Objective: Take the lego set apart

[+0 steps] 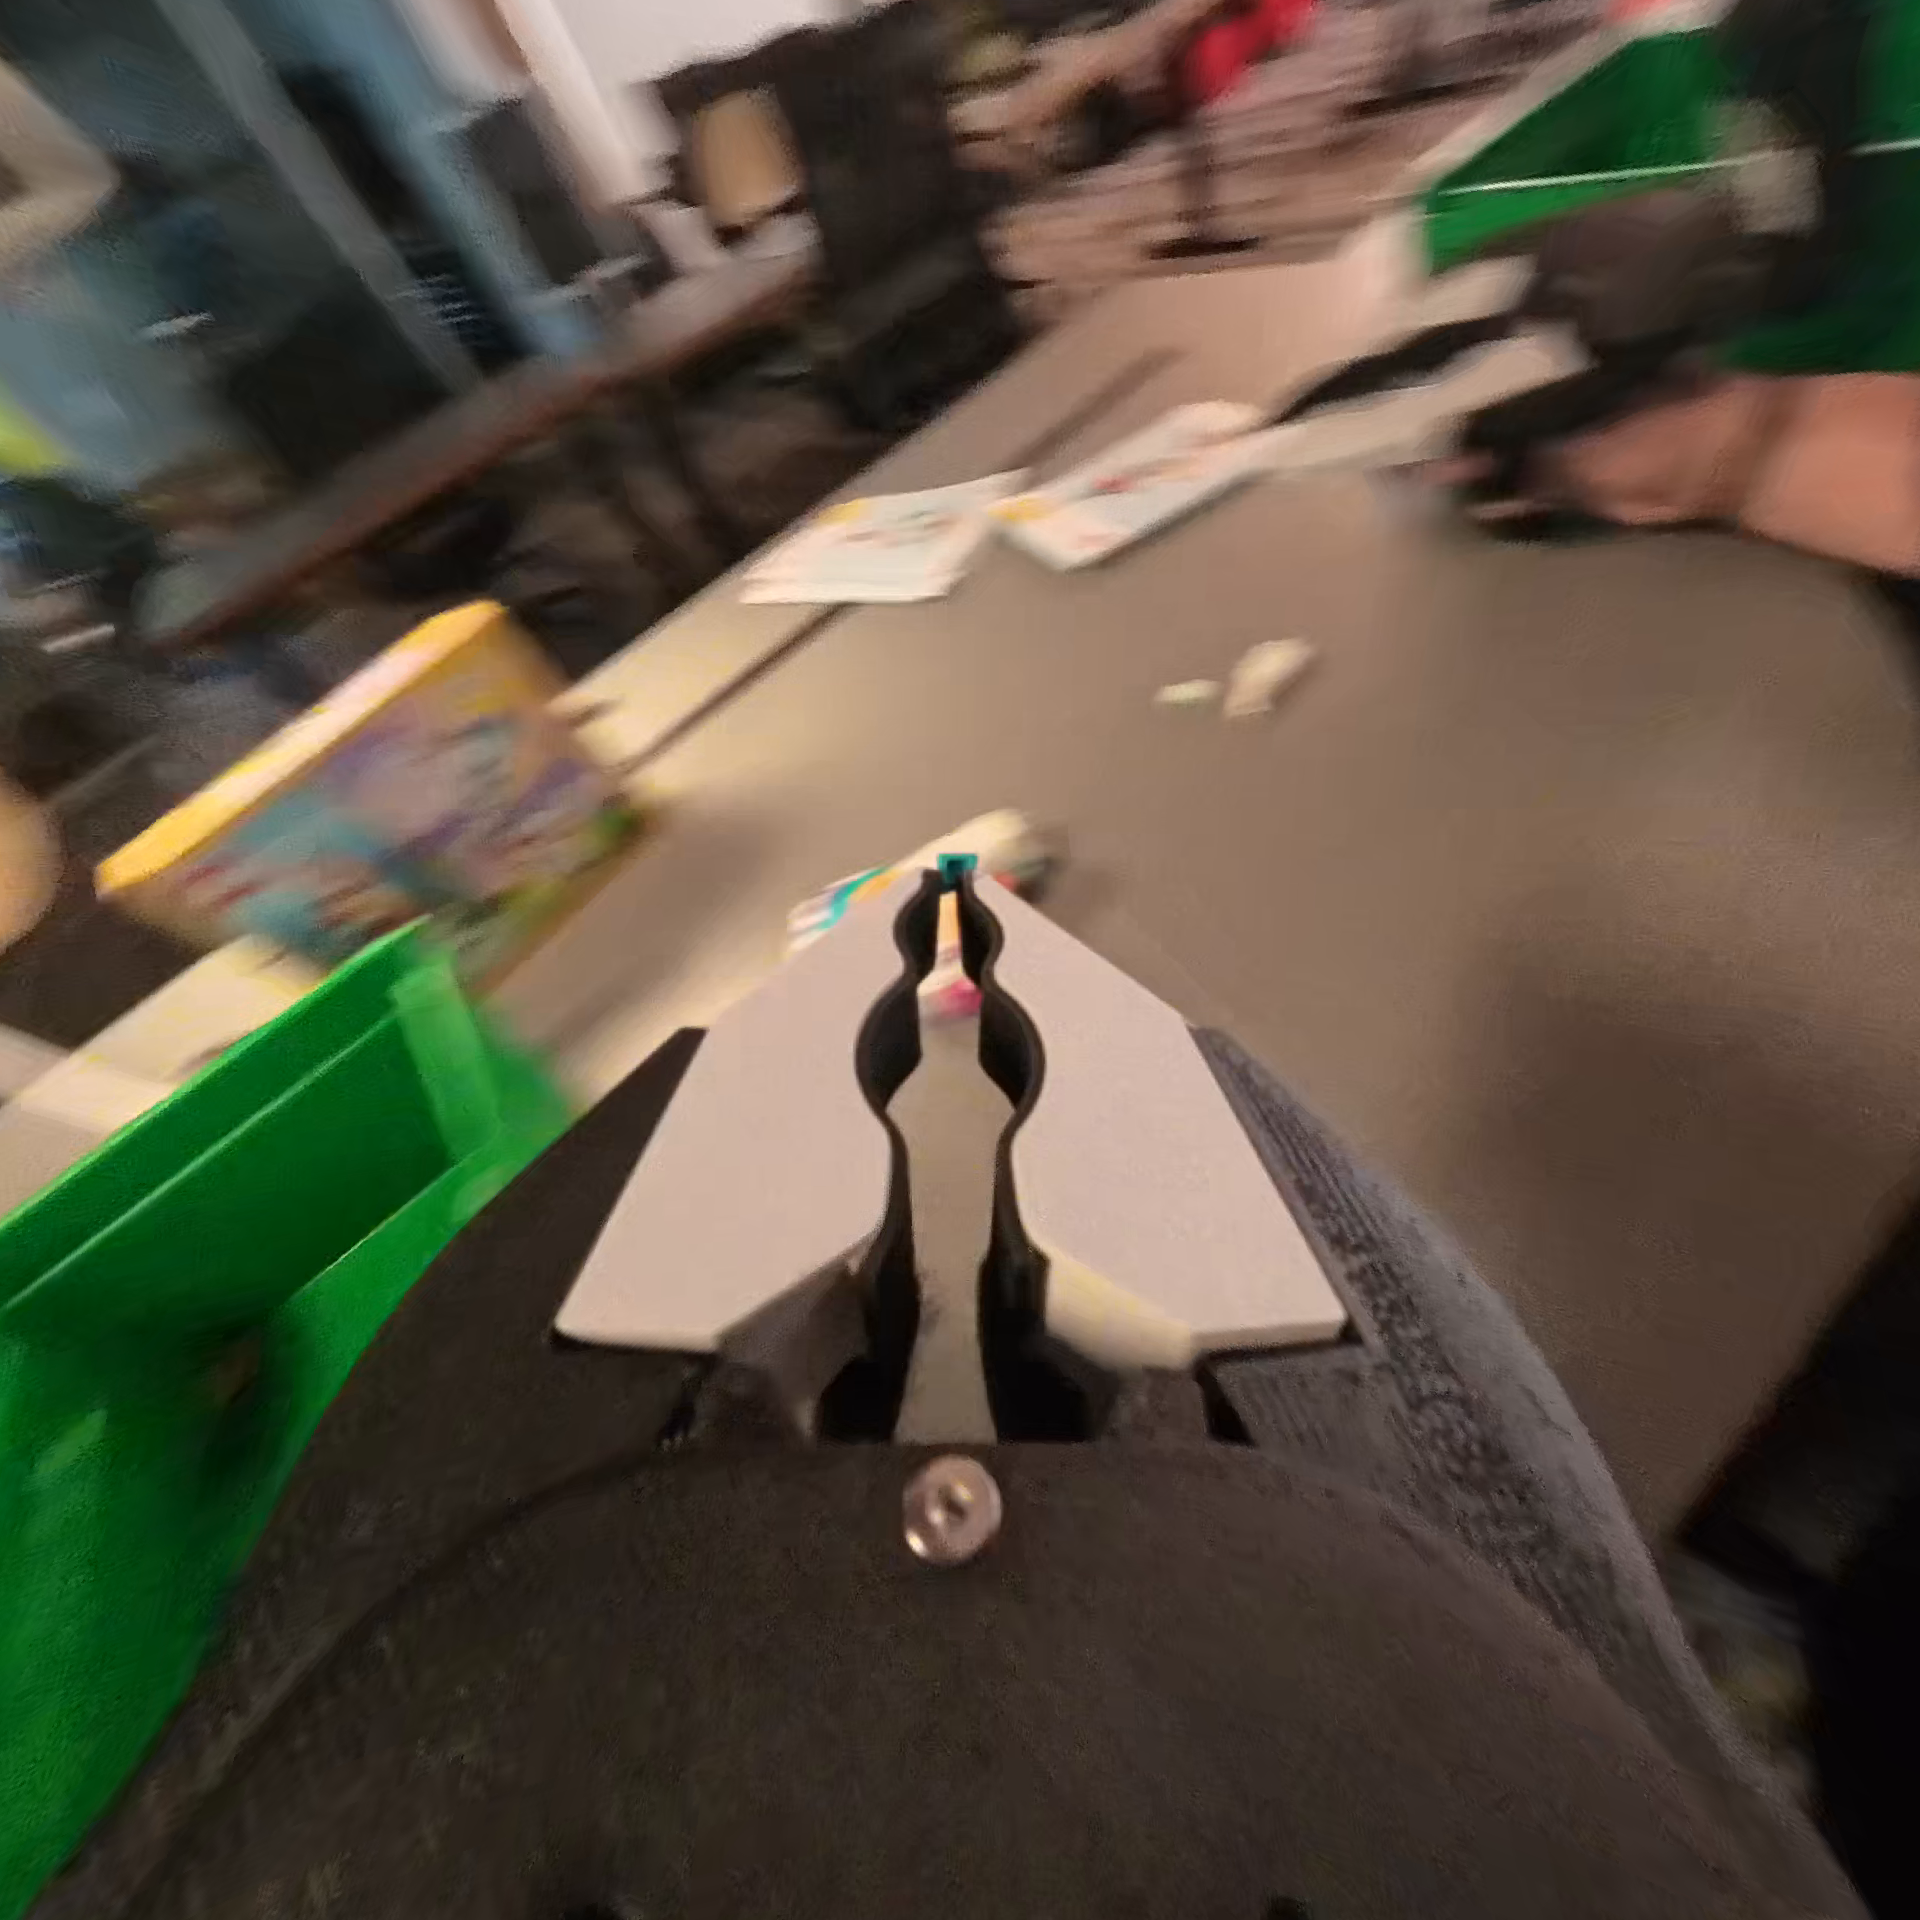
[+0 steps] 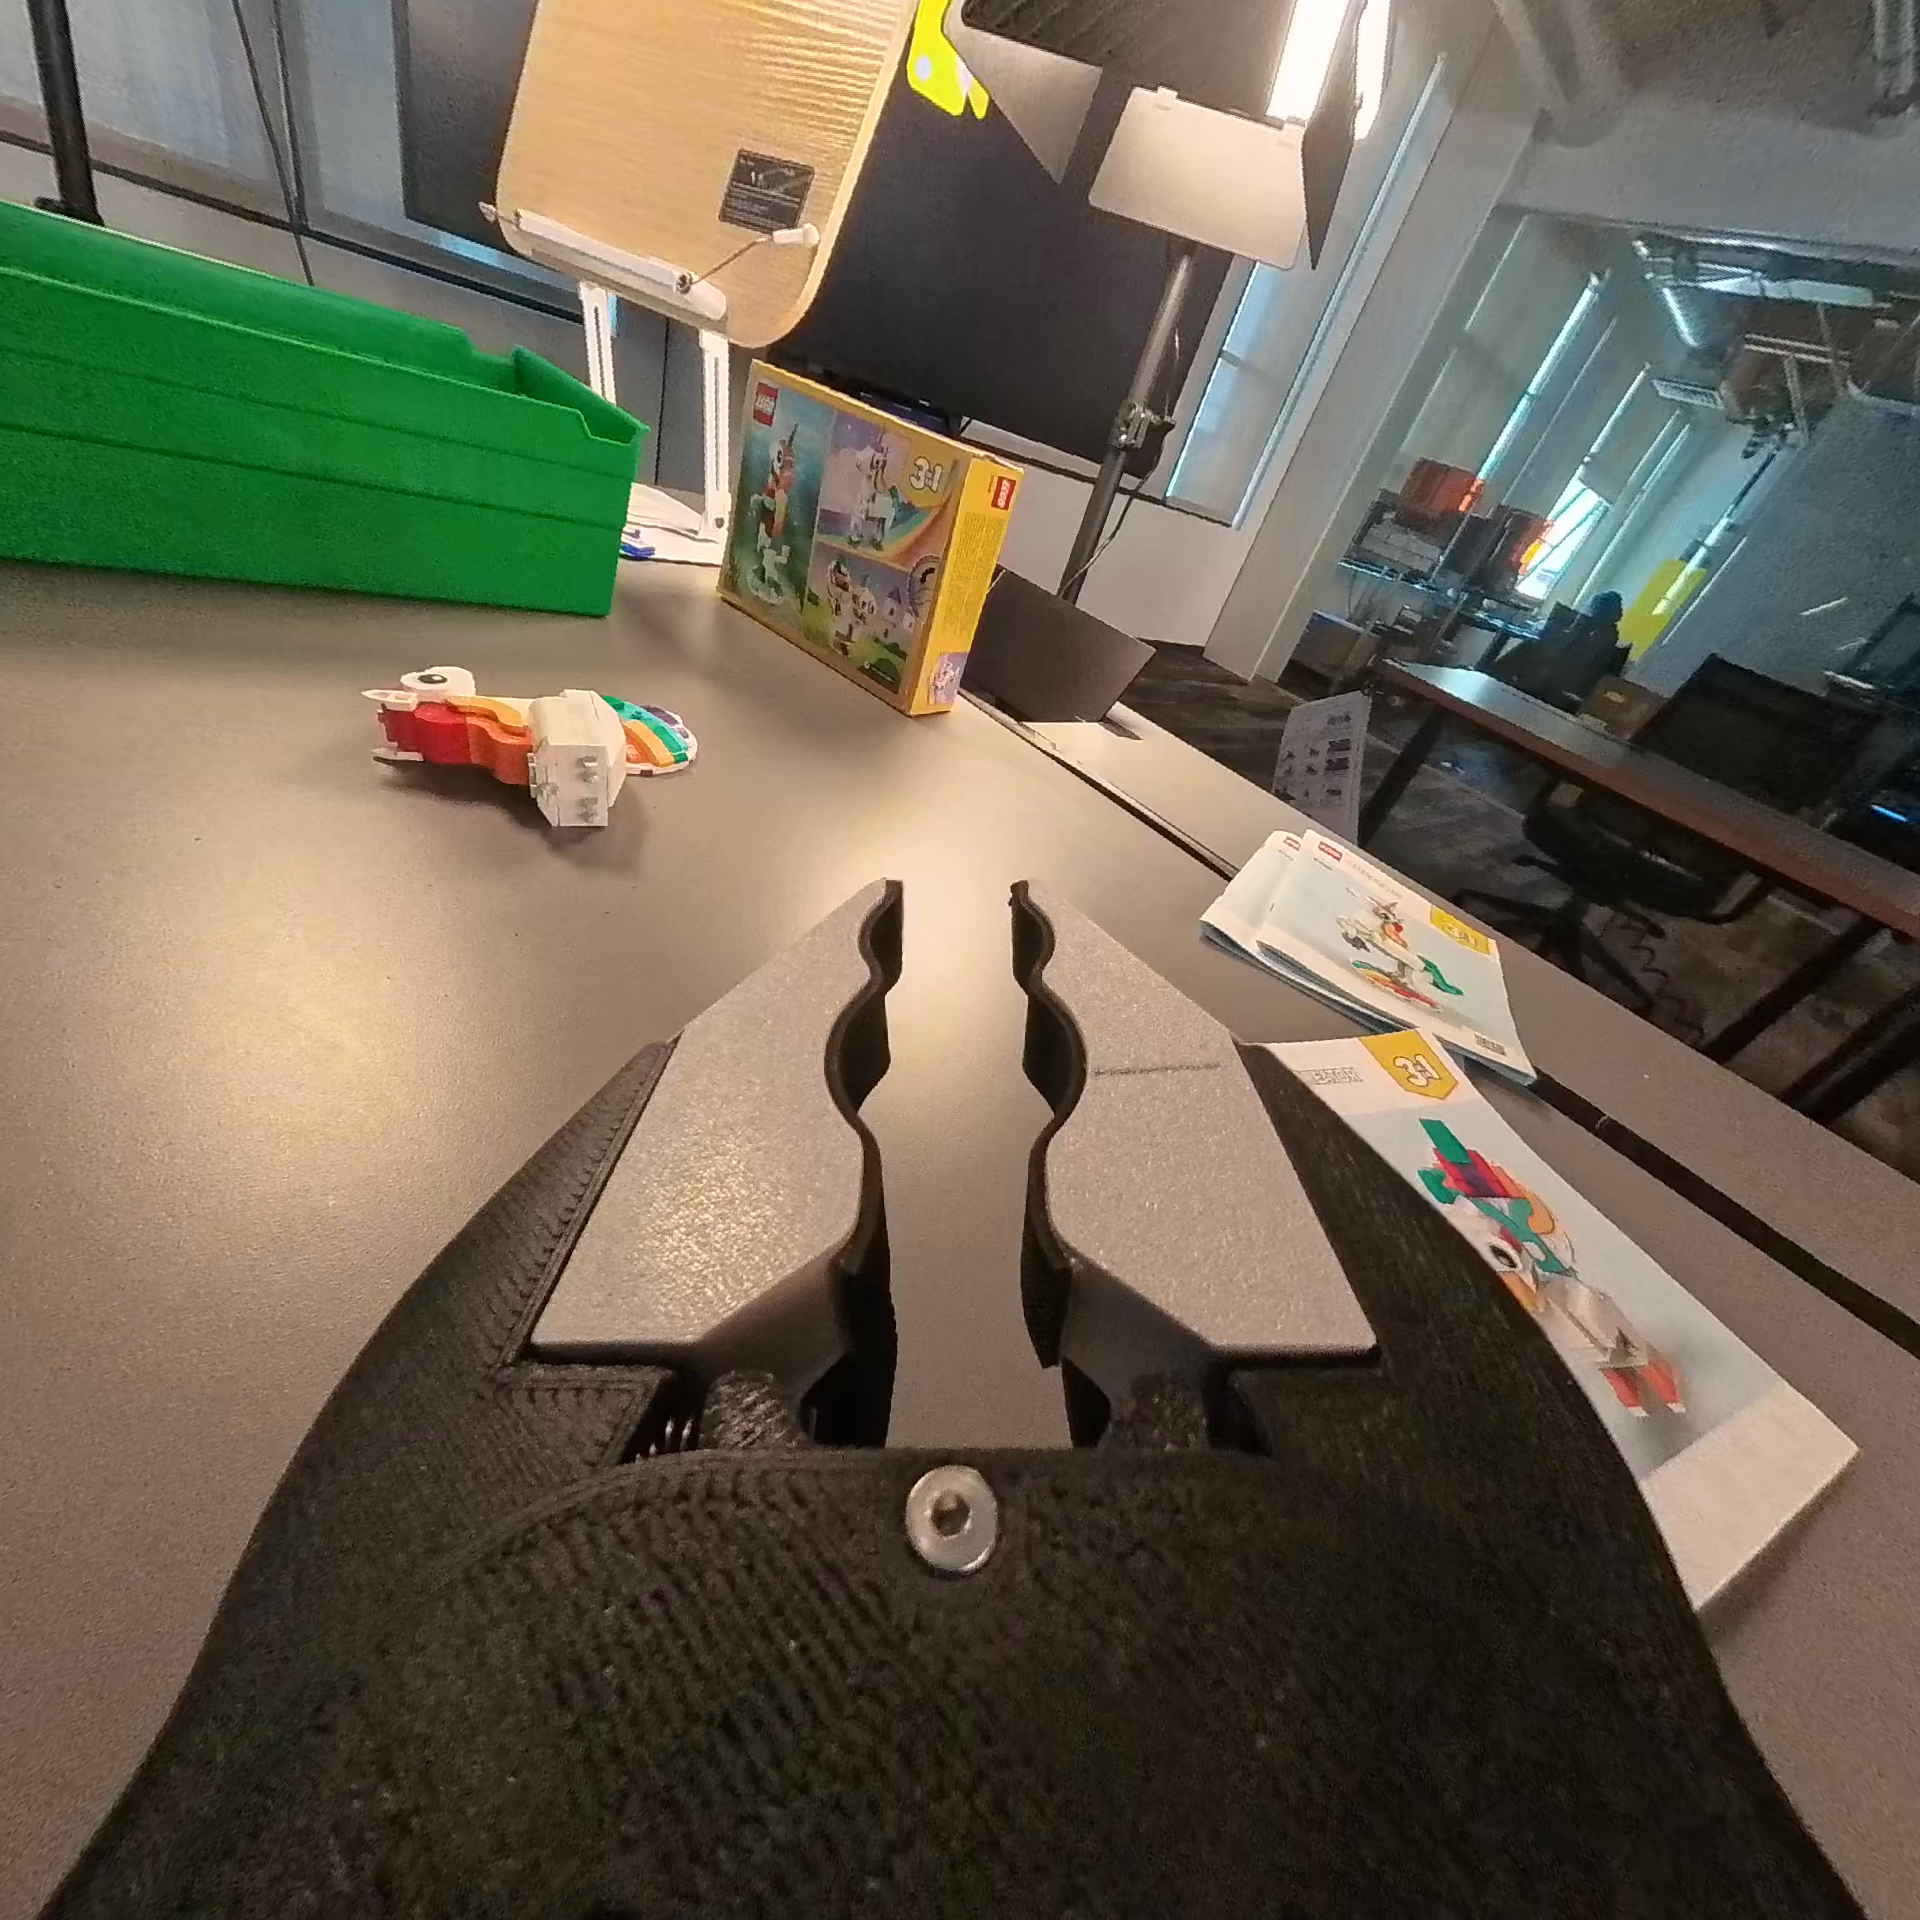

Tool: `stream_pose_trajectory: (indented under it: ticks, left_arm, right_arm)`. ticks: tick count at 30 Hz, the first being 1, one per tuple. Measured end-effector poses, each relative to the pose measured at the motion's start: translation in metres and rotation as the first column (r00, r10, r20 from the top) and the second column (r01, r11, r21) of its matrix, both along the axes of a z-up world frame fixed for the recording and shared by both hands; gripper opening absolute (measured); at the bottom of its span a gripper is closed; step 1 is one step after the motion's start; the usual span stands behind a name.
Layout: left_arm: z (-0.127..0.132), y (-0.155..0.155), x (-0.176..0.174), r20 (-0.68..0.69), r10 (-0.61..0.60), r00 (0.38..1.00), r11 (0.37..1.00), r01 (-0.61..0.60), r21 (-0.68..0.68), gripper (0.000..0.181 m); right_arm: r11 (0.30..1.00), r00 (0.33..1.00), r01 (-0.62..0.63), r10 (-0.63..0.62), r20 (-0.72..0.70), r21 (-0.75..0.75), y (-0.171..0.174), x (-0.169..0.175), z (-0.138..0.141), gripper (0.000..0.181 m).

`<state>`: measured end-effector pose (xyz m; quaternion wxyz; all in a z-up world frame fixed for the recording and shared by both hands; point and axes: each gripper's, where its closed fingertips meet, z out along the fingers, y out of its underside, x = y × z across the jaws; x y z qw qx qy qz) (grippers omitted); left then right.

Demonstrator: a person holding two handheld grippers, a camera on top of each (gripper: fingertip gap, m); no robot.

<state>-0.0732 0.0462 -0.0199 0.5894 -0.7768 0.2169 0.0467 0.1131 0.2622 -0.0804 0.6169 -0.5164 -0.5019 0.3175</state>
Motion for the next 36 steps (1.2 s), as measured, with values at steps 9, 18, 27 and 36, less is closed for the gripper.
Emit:
stream_pose_trajectory:
  ticks: [9, 18, 27, 36]
  left_arm:
    - [-0.037, -0.028, -0.246, 0.094, 0.499, 0.861, 0.795, -0.412, -0.445, 0.003]
    - [-0.127, -0.028, -0.257, 0.04, 0.544, 0.838, 0.553, -0.323, -0.768, 0.016]
    - [-0.139, -0.037, -0.262, -0.051, 0.634, 0.772, 0.453, -0.424, -0.784, 0.102]
    - [-0.081, -0.055, -0.284, -0.227, 0.741, 0.632, 0.442, -0.714, -0.543, 0.1]
  right_arm:
    - [0.987, 0.96, -0.12, 0.142, 0.241, -0.105, -0.02, -0.002, -0.036, 0.02]
    - [0.971, 0.922, -0.159, 0.212, 0.325, -0.18, -0.031, -0.011, -0.051, 0.026]
    - [0.938, 0.869, -0.157, 0.28, 0.409, -0.308, -0.03, -0.017, -0.07, 0.049]
    - [0.936, 0.818, -0.105, 0.273, 0.506, -0.335, -0.025, -0.021, -0.088, 0.044]
